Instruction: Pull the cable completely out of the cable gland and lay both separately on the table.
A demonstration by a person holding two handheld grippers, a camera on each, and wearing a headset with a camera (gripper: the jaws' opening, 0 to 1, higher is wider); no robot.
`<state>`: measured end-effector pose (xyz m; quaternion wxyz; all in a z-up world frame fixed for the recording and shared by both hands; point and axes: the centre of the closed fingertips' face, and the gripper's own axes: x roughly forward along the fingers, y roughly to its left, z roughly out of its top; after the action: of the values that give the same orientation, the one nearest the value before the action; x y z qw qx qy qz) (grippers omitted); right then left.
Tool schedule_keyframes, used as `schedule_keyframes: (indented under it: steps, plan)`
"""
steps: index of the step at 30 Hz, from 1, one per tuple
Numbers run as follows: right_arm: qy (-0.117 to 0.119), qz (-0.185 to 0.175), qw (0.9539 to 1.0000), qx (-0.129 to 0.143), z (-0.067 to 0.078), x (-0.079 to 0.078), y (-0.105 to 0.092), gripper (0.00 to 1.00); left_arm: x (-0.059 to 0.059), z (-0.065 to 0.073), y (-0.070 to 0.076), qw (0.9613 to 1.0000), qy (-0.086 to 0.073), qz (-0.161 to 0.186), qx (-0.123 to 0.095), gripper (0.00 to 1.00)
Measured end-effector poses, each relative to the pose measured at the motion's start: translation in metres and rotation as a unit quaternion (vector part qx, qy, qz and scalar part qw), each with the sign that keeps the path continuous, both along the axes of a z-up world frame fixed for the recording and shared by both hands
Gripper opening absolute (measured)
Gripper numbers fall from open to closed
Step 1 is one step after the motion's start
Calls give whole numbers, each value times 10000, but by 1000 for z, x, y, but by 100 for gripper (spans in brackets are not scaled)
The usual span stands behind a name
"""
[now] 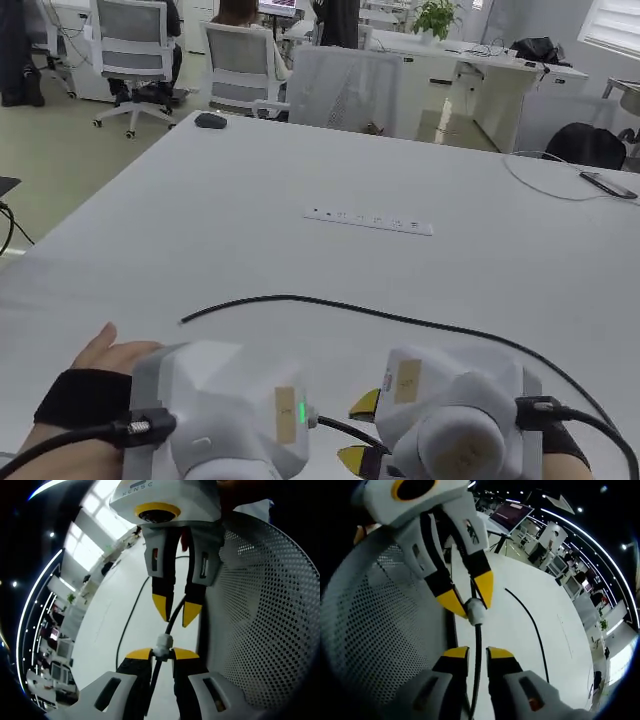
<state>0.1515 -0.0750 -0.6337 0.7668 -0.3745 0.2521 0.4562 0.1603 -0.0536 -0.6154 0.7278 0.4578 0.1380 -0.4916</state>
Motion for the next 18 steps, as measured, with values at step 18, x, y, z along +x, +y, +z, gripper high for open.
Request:
schedule_keyframes:
  steps: [18]
  plan:
    - [163, -312, 9987, -370, -15, 5, -16, 30, 3, -2, 3, 9999, 38, 124, 9, 16]
